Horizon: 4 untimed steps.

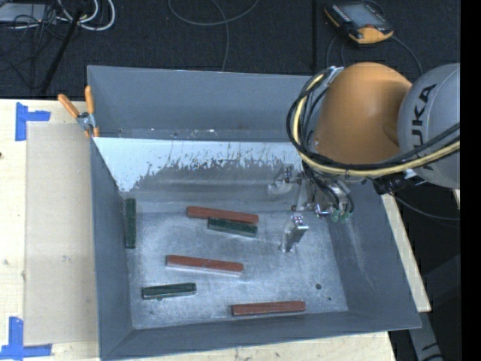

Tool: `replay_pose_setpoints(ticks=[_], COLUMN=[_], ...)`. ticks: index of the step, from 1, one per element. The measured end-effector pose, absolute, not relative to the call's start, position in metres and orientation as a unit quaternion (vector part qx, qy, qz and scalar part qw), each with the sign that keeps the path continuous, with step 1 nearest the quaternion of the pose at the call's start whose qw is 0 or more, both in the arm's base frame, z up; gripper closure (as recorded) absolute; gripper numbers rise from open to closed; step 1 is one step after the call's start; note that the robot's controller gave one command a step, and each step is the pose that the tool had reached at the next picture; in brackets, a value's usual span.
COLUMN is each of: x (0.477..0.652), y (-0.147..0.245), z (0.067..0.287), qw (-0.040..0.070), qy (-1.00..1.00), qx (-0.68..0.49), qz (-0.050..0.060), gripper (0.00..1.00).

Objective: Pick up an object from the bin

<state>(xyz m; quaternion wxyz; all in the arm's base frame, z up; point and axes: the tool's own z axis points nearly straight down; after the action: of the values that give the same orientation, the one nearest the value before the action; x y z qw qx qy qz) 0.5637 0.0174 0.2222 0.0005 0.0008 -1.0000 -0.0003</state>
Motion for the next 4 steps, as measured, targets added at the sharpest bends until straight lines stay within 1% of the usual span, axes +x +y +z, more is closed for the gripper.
replay_pose_setpoints(ticks=[1, 2, 3, 4], x=[0.564, 0.585, 0.611, 0.611], y=[0.017, 0.04, 0.025, 0.025], z=[0.222, 0.172, 0.077, 0.077], qw=[0.001, -0.004, -0.007, -0.007], qy=[-1.0, -1.0, -0.991, -0.991], qx=[0.001, -0.016, -0.134, -0.134], qz=[0.0, 0.0, -0.001, -0.001], gripper=[0.0, 0.0, 1.0, 1.0])
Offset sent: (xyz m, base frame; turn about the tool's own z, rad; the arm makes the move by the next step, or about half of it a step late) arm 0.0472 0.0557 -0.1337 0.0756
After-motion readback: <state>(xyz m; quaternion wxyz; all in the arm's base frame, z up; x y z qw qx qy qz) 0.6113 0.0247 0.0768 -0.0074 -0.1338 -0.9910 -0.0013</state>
